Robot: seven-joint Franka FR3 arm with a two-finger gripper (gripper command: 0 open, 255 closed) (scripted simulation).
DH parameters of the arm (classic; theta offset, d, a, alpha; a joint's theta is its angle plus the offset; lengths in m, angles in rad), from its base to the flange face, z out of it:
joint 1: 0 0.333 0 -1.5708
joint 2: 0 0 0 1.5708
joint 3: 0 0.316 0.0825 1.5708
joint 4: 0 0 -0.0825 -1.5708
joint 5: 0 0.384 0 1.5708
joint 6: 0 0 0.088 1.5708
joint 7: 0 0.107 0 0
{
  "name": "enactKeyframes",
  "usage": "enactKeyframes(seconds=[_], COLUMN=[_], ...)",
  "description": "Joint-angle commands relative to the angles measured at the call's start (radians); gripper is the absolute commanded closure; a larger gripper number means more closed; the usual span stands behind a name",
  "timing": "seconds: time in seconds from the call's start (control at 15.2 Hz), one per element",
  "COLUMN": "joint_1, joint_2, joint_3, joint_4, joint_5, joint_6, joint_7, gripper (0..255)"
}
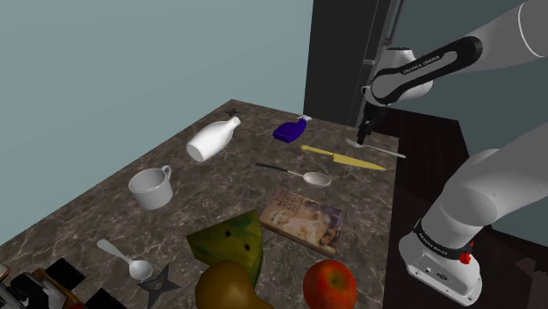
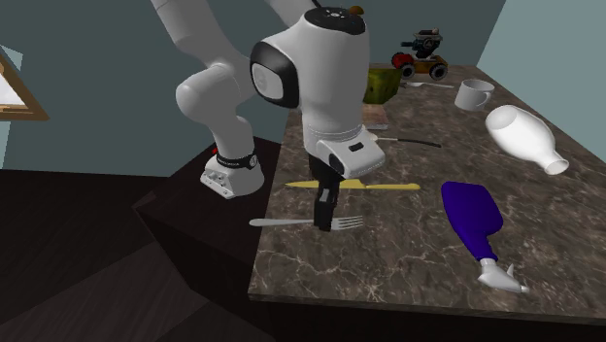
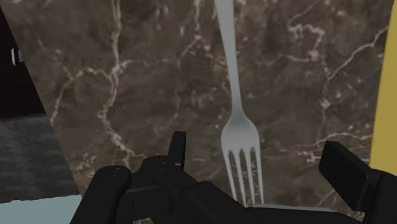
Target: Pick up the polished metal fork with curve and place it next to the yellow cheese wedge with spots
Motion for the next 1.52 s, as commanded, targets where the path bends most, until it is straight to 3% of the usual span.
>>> enactKeyframes(seconds=[0.0, 0.26, 0.73, 0.79, 1.45], joint_1=[0.003, 0.011, 0.011, 0.011, 0.009], joint_2=[0.026, 0.070, 0.070, 0.070, 0.058], joint_3=[-0.010, -0.020, -0.020, -0.020, -0.017], joint_4=[-0.010, -0.029, -0.029, -0.029, -0.024], joint_5=[0.004, 0.014, 0.014, 0.014, 0.011], joint_6=[0.038, 0.099, 0.099, 0.099, 0.082], joint_7=[-0.010, -0.019, -0.019, -0.019, -0.015], gripper=[0, 0, 0, 255, 255])
